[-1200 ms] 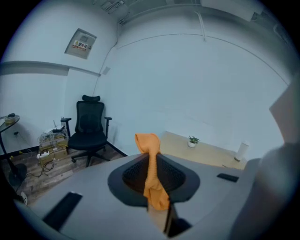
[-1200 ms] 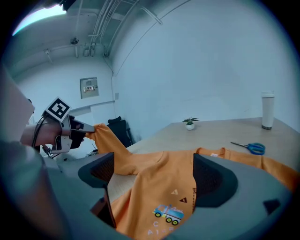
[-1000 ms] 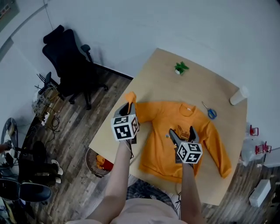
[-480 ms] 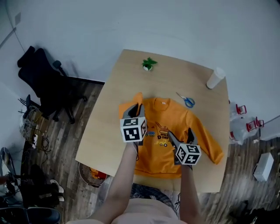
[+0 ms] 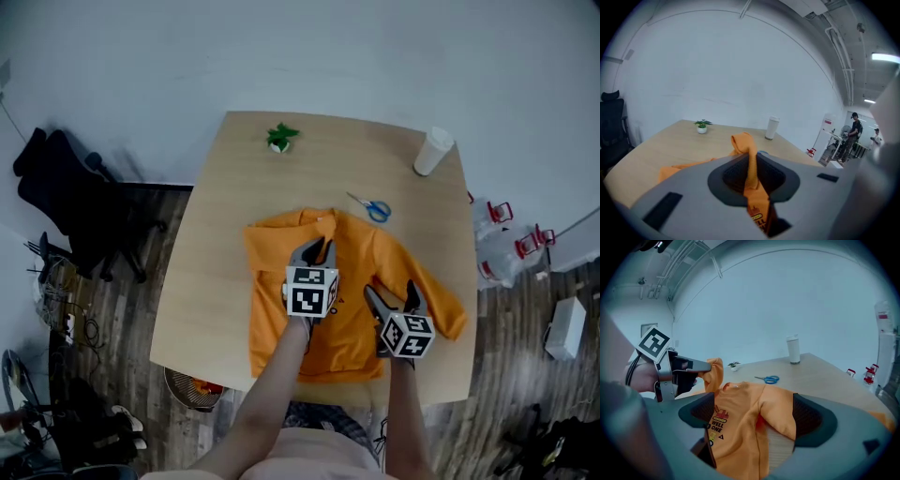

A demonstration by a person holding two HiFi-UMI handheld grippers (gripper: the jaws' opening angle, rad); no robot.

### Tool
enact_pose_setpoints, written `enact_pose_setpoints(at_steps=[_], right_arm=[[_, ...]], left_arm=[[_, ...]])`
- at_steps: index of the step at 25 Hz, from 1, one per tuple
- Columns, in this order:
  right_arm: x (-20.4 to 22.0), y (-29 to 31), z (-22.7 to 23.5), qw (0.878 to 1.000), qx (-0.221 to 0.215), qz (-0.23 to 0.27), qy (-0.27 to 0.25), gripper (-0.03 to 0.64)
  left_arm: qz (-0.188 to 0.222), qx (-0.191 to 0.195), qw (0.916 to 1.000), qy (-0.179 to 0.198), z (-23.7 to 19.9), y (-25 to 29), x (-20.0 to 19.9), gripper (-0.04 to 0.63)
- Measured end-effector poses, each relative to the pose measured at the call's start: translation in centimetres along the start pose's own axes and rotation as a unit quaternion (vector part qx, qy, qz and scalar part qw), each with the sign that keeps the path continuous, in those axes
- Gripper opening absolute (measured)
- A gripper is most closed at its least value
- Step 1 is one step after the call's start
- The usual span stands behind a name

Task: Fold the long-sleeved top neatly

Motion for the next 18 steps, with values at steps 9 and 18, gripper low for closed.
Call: enact_pose_setpoints(at_steps=[9,18], right_arm=[[0.4,-2.5,4.5,0.999,0.039,0.007,0.025,0.507],[0.9,-4.2,7.4,0.997,0.064,0.015,0.043,0.507]], left_arm=[[-0.048,0.05,0.9974,0.015,5.6,5.1,3.8,0.049],[-0.098,0.11,0.9891,0.0,9.1,8.1,7.5,0.074]])
Point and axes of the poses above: the fingertips, and each gripper's own axes: y forward along the fingers, z to its right, x out of its underside, the point moved 1 cm from there along -y, backward along the fingers, and after that the axes turned 15 degrees about y, right-handed, at the moved point
